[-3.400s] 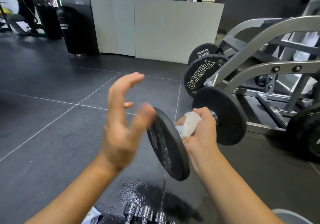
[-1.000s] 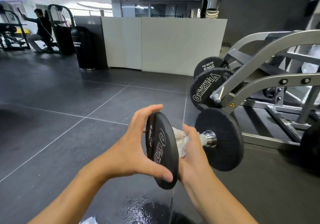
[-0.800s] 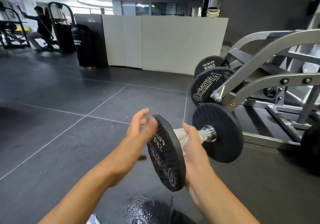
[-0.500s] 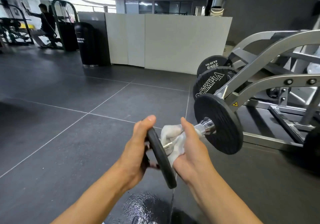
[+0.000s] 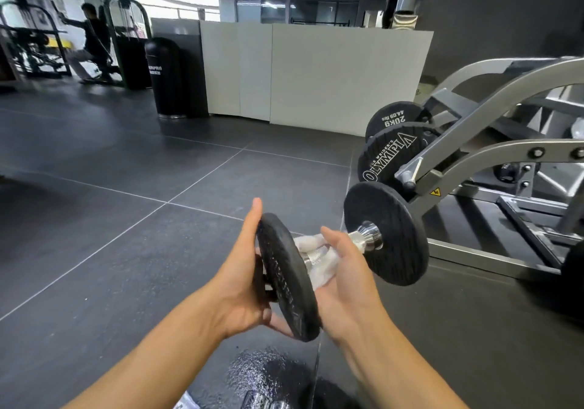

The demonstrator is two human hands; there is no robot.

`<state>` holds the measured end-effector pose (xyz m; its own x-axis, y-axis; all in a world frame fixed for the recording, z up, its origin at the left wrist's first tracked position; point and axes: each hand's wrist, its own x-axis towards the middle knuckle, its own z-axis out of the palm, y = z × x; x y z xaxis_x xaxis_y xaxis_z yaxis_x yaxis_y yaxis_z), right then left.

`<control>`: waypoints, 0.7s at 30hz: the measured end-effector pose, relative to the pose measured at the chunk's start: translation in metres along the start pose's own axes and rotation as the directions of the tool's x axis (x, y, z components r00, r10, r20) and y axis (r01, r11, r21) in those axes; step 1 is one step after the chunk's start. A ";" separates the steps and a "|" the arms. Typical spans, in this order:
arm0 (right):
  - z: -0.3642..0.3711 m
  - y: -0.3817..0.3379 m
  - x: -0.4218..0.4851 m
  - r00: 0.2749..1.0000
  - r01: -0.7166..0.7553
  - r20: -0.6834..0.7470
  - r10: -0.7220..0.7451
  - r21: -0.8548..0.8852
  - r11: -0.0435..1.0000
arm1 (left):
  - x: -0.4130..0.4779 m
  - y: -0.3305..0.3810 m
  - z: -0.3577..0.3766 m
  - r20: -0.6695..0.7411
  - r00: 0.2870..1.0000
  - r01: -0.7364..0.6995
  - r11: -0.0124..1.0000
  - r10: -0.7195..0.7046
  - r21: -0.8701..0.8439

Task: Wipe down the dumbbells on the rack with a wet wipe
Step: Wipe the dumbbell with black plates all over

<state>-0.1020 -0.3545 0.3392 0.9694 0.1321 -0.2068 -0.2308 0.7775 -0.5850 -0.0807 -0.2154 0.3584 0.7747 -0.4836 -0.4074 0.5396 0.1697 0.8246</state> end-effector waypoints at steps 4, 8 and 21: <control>0.006 -0.004 -0.003 0.994 0.025 0.105 -0.035 0.100 0.995 | -0.005 -0.001 0.009 0.014 0.977 -0.211 0.975 0.211 0.067; 0.004 -0.016 -0.004 0.987 0.097 0.128 -0.101 0.041 0.994 | 0.004 -0.004 -0.017 0.313 0.559 -0.725 0.268 0.768 0.635; -0.006 -0.009 0.001 0.997 0.071 0.034 -0.076 0.126 0.990 | 0.006 -0.016 -0.001 -0.057 0.998 -0.015 0.985 0.005 -0.173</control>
<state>-0.0997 -0.3654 0.3395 0.9864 0.0940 -0.1351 -0.1493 0.8561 -0.4947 -0.0848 -0.2200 0.3426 0.7951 -0.4326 -0.4251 0.5768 0.3227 0.7504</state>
